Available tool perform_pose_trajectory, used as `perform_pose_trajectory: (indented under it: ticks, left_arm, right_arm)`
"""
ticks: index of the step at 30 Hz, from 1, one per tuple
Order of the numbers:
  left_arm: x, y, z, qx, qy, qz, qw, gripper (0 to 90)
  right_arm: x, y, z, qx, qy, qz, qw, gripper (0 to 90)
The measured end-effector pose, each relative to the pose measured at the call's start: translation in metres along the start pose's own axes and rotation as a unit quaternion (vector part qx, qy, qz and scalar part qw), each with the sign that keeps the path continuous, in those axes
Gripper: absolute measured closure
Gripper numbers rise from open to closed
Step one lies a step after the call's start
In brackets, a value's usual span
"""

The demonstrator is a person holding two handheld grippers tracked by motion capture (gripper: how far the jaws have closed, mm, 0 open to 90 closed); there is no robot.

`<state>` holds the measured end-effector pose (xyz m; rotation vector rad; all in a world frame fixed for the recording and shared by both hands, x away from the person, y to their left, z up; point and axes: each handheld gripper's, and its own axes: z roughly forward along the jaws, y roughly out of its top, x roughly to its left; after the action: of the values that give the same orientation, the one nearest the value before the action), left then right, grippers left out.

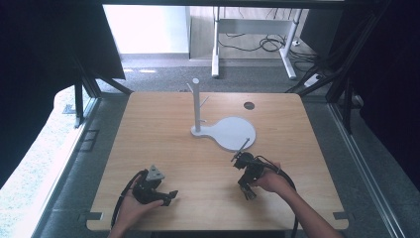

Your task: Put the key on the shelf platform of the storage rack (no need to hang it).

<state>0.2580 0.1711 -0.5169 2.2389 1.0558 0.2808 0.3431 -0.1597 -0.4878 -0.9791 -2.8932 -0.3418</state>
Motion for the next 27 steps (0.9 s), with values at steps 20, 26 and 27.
perform_pose_trajectory:
  ticks: [20,26,27]
  left_arm:
    - [0.001,0.0,-0.001,-0.002,0.0,-0.001,1.0,20.2]
    - [0.0,0.0,0.0,0.0,0.0,-0.001,1.0,20.2]
    - [0.0,0.0,0.001,0.0,0.0,0.0,1.0,20.2]
  right_arm:
    - [0.001,-0.011,-0.063,-0.053,-0.032,-0.017,0.9979,89.3]
    - [-0.002,-0.012,-0.073,-0.059,-0.039,-0.014,0.9974,89.3]
    - [-0.003,-0.011,-0.076,-0.062,-0.041,-0.015,0.9971,89.3]
